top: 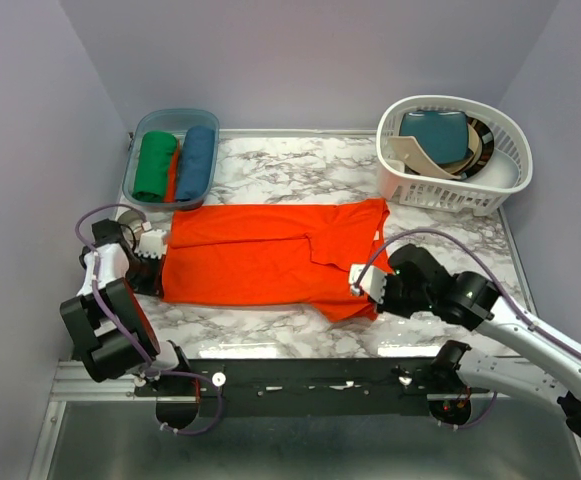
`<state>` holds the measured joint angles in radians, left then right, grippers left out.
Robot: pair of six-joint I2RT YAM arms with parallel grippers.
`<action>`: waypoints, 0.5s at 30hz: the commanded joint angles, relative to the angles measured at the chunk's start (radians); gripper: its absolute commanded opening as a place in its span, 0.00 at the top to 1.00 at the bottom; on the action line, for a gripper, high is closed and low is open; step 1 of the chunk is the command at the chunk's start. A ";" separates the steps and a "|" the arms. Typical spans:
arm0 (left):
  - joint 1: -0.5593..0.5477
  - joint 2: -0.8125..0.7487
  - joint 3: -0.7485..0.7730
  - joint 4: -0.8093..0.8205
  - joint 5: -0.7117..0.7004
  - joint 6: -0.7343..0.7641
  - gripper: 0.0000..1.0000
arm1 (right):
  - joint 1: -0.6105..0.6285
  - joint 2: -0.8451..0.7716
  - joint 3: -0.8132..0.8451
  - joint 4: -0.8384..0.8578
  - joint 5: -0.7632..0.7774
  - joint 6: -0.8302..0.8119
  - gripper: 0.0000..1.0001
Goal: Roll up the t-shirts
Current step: Fold the T-shirt at the center of the board.
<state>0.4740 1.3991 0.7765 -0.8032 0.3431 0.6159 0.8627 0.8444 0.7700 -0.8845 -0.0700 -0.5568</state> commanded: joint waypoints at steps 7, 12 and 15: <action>-0.002 -0.034 0.156 -0.091 0.195 -0.024 1.00 | -0.073 0.047 0.129 0.005 0.160 -0.037 0.99; -0.006 0.011 0.234 -0.057 0.192 -0.053 1.00 | -0.090 0.099 0.138 0.099 0.214 -0.169 0.99; -0.009 0.056 0.285 -0.054 0.188 -0.056 1.00 | -0.126 0.130 0.155 0.143 0.214 -0.235 0.99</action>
<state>0.4690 1.3975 0.9909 -0.8673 0.4976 0.5781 0.7841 0.9394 0.8795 -0.8436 0.0834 -0.6510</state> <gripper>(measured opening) 0.012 0.012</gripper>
